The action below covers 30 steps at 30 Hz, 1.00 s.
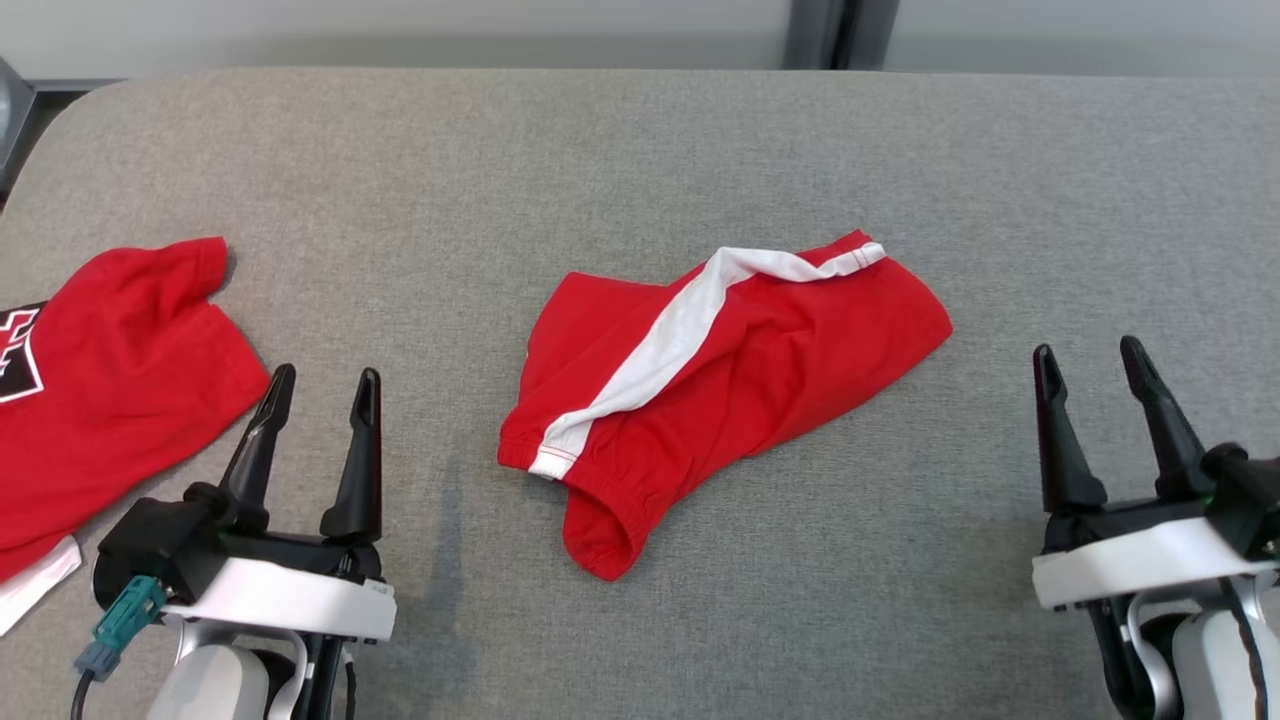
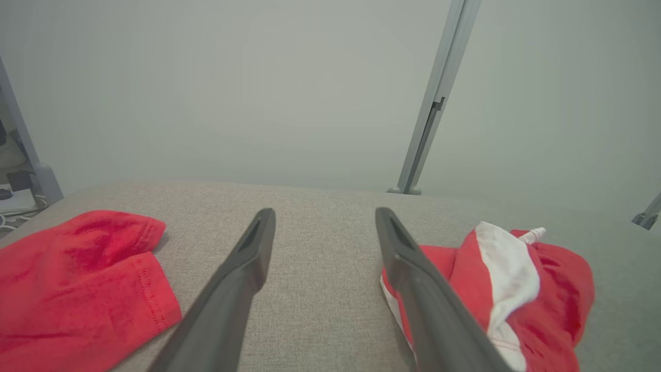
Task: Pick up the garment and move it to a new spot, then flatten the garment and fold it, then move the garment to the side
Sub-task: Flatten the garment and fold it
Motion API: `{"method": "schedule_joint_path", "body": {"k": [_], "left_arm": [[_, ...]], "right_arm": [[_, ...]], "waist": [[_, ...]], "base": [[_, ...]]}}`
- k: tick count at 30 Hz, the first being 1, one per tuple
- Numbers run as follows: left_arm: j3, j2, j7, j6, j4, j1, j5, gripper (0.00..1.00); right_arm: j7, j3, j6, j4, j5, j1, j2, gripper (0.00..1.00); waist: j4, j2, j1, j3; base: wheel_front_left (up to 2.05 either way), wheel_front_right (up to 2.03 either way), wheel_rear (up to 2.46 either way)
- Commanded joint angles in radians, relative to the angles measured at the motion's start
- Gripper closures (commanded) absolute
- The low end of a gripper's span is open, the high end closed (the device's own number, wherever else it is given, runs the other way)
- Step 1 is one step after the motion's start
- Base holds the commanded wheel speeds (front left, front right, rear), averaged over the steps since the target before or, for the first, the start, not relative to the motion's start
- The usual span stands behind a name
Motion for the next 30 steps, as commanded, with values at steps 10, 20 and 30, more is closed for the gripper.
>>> {"method": "schedule_joint_path", "body": {"k": [10,20,30], "left_arm": [[-0.018,-0.013,-0.01,-0.027,0.004,-0.074,-0.004,0.0],[-0.016,-0.026,-0.017,-0.038,0.028,-0.097,0.007,0.0],[-0.005,-0.025,-0.02,-0.039,0.034,-0.101,0.014,0.0]], "right_arm": [[0.026,0.053,0.0,0.165,0.015,-0.174,-0.076,0.0],[0.018,0.133,0.0,0.38,0.071,-0.268,-0.102,0.0],[0.017,0.229,0.0,0.491,0.163,-0.309,-0.104,1.0]], "waist": [[0.083,-0.0001,0.0,0.113],[0.104,-0.0001,0.0,0.143],[0.082,-0.0001,0.0,0.135]], "base": [[0.0,0.0,0.0],[0.0,0.0,0.0],[0.0,0.0,0.0]]}}
